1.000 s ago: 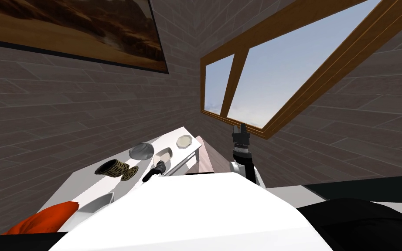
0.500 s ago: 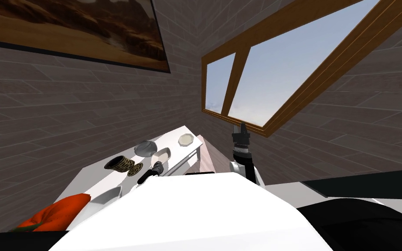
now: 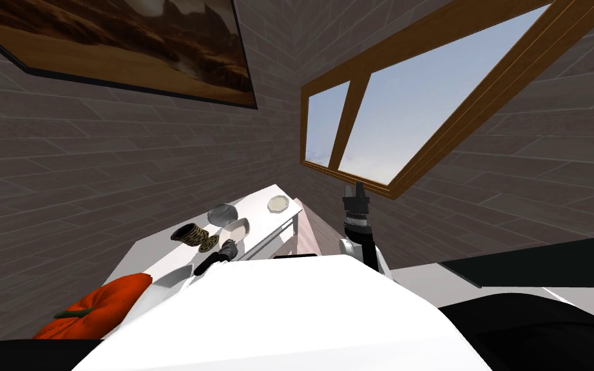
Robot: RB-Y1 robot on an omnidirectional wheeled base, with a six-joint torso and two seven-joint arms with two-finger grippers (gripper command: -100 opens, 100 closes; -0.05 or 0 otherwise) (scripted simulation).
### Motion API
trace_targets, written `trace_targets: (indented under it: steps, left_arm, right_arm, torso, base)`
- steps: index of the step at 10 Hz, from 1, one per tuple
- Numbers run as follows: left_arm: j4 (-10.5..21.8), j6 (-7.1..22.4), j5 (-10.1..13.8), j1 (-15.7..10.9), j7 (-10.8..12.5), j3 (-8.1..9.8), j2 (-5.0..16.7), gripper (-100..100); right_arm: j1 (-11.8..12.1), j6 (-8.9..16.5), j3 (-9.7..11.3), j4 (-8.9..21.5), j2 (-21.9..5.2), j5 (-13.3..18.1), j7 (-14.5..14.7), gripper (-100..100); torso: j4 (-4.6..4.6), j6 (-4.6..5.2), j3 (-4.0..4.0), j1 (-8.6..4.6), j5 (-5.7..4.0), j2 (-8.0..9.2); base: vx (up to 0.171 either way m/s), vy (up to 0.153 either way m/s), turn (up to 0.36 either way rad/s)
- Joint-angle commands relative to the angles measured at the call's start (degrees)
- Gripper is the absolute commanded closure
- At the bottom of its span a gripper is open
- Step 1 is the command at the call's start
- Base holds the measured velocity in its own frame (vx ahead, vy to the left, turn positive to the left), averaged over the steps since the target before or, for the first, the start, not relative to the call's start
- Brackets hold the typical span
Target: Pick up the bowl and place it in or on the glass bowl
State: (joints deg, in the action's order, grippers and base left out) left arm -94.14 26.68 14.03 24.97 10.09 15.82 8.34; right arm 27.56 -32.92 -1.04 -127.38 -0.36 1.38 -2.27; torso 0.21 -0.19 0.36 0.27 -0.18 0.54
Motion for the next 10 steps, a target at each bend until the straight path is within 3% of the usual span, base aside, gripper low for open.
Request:
trace_targets:
  steps: [1,10]
  left_arm:
    - [-1.8,1.1,0.5,1.0,0.3,0.25,0.4,100]
    - [-12.8,7.7,3.7,7.1,2.0,1.67,3.2,100]
  right_arm:
    - [0.0,0.0,0.0,0.0,0.0,0.0,0.0,0]
    - [0.0,0.0,0.0,0.0,0.0,0.0,0.0,0]
  torso:
    - [0.0,0.0,0.0,0.0,0.0,0.0]
    - [0.1,-0.11,0.16,0.0,-0.07,0.23]
  base:
    - [-0.068,0.056,0.009]
    - [-0.093,0.074,0.019]
